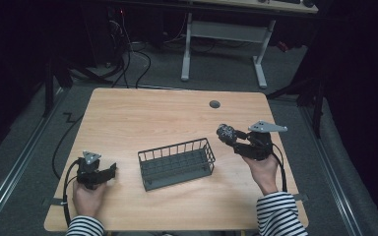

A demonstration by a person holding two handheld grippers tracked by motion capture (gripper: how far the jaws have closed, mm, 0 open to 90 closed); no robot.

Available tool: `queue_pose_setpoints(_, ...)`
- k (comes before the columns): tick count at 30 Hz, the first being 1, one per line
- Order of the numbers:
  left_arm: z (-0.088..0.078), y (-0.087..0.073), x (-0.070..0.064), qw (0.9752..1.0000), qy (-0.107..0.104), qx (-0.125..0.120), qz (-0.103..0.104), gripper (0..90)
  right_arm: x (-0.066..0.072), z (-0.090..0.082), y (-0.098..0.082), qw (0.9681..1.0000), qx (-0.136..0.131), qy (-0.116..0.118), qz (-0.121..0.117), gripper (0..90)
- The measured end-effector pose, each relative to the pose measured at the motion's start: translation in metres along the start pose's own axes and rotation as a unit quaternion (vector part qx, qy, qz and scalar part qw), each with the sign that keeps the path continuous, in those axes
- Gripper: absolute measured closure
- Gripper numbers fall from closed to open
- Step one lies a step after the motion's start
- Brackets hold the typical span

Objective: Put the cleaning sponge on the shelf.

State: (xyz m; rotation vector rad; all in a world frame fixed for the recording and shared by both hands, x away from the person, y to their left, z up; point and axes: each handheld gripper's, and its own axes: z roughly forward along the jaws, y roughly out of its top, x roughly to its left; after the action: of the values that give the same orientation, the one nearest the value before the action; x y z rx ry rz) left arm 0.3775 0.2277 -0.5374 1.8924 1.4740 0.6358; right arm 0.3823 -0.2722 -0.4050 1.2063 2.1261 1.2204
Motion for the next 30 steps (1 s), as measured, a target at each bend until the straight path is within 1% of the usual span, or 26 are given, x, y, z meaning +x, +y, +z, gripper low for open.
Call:
queue_pose_setpoints(3,0.0,0.0,0.0,1.0,0.0,0.0,0.0,26.5,0.013,-0.003,0.007,0.9997,0.0,0.019,-0.016,49.3)
queue_pose_setpoints(4,0.0,0.0,0.0,1.0,0.0,0.0,0.0,26.5,0.022,-0.003,0.011,0.9991,0.0,0.032,-0.027,49.3)
queue_pose_setpoints(5,0.0,0.0,0.0,1.0,0.0,0.0,0.0,26.5,0.022,-0.003,0.011,0.9991,0.0,0.032,-0.027,49.3)
queue_pose_setpoints(7,0.0,0.0,0.0,1.0,0.0,0.0,0.0,26.5,0.031,-0.004,0.014,0.9984,0.002,0.044,-0.036,49.3)
queue_pose_setpoints(8,0.0,0.0,0.0,1.0,0.0,0.0,0.0,26.5,0.04,-0.003,0.017,0.9975,0.004,0.053,-0.047,49.3)
queue_pose_setpoints(9,0.0,0.0,0.0,1.0,0.0,0.0,0.0,26.5,0.04,-0.003,0.017,0.9975,0.004,0.053,-0.047,49.3)
queue_pose_setpoints(10,0.0,0.0,0.0,1.0,0.0,0.0,0.0,26.5,0.049,-0.001,0.018,0.9962,0.008,0.064,-0.059,49.3)
queue_pose_setpoints(12,0.0,0.0,0.0,1.0,0.0,0.0,0.0,26.5,0.057,0.003,0.019,0.9947,0.016,0.077,-0.067,49.2)
queue_pose_setpoints(13,0.0,0.0,0.0,1.0,0.0,0.0,0.0,26.5,0.057,0.003,0.019,0.9947,0.016,0.077,-0.067,49.2)
queue_pose_setpoints(14,0.0,0.0,0.0,1.0,0.0,0.0,0.0,26.5,0.06,0.006,0.019,0.9939,0.022,0.08,-0.072,49.2)
queue_pose_setpoints(15,0.0,0.0,0.0,1.0,0.0,0.0,0.0,26.5,0.064,0.009,0.019,0.9931,0.027,0.084,-0.077,49.2)
queue_pose_setpoints(16,0.0,0.0,0.0,1.0,0.0,0.0,0.0,26.5,0.069,0.016,0.019,0.9916,0.038,0.092,-0.083,49.1)
queue_pose_setpoints(18,0.0,0.0,0.0,1.0,0.0,0.0,0.0,26.5,0.074,0.024,0.019,0.9903,0.048,0.095,-0.089,49.1)
queue_pose_setpoints(19,0.0,0.0,0.0,1.0,0.0,0.0,0.0,26.5,0.074,0.024,0.019,0.9903,0.048,0.095,-0.089,49.1)
queue_pose_setpoints(21,0.0,0.0,0.0,1.0,0.0,0.0,0.0,26.5,0.078,0.033,0.017,0.9889,0.059,0.104,-0.088,48.9)
queue_pose_setpoints(25,0.0,0.0,0.0,1.0,0.0,0.0,0.0,26.5,0.082,0.052,0.013,0.9862,0.089,0.106,-0.091,48.4)
queue_pose_setpoints(26,0.0,0.0,0.0,1.0,0.0,0.0,0.0,26.5,0.084,0.06,0.01,0.9851,0.101,0.106,-0.09,47.9)
queue_pose_setpoints(28,0.0,0.0,0.0,1.0,0.0,0.0,0.0,26.5,0.085,0.062,0.009,0.9848,0.104,0.104,-0.093,47.5)
queue_pose_setpoints(30,0.0,0.0,0.0,1.0,0.0,0.0,0.0,26.5,0.087,0.069,0.007,0.9838,0.11,0.105,-0.095,46.4)
